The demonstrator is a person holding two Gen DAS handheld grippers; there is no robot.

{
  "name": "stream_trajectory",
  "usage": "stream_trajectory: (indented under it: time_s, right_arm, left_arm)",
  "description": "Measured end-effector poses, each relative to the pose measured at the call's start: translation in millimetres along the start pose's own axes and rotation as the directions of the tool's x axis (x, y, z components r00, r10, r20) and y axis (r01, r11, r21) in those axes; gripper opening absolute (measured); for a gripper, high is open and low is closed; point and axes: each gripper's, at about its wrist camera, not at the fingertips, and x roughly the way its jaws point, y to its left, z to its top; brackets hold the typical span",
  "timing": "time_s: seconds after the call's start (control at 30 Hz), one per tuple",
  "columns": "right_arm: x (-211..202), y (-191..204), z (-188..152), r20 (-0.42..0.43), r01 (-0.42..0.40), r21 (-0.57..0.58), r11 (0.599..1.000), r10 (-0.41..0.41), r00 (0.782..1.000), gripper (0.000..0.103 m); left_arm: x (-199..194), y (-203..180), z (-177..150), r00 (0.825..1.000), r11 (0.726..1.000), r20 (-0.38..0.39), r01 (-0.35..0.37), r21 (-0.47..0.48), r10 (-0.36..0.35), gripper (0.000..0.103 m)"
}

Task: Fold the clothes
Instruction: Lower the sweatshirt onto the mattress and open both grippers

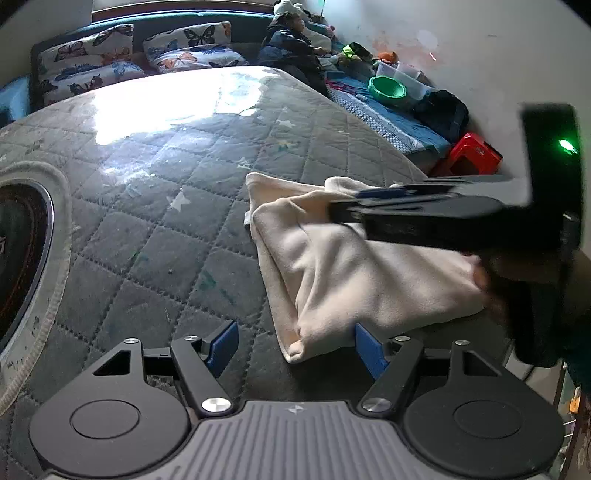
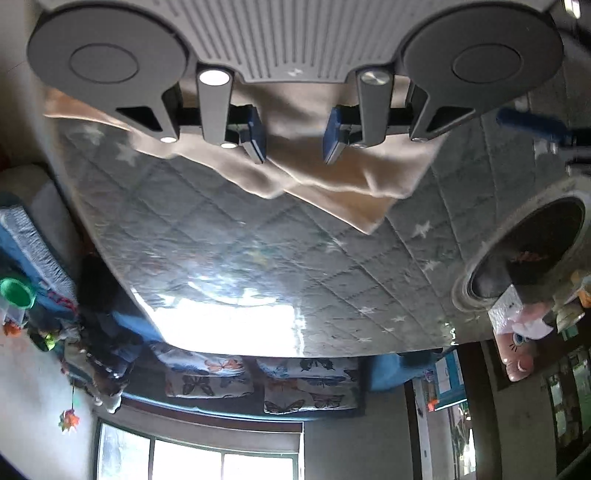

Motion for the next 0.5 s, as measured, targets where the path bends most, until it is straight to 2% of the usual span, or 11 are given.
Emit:
stream_trajectory:
  time_s: [0.1, 0.2, 0.43, 0.5]
  right_arm:
    - [11.2, 9.1, 5.5, -0.012, 0.022, -0.041, 0.999, -0.023, 1.0, 0.035]
    - [4.9, 12.2, 6.7, -0.003, 0.023, -0.056, 0.998, -0.023, 1.0, 0.036]
    - [-35.5, 6.5, -9.8, 0.021, 0.044, -0.027, 0.999, -0.043, 0.999, 0.053]
    - [-45.7, 5.2, -17.2, 0.024, 0.054, -0.016, 0.998, -0.054, 0.998, 0.054]
  left_arm:
    - [-1.6, 0.6, -1.2, 1.0, 1.0, -0.002, -0.01, 0.0, 0.01, 0.072]
    - [-5.3, 1.4, -0.9, 1.0, 1.0, 0.005, -0.016, 0.003, 0.016, 0.073]
    - [-8.5, -4.0, -3.1, 0.999, 0.999, 0.028, -0.043, 0.014, 0.042, 0.089]
    - [-9.1, -5.5, -5.3, 0.998, 0.998, 0.035, -0.056, 0.015, 0.055, 0.092]
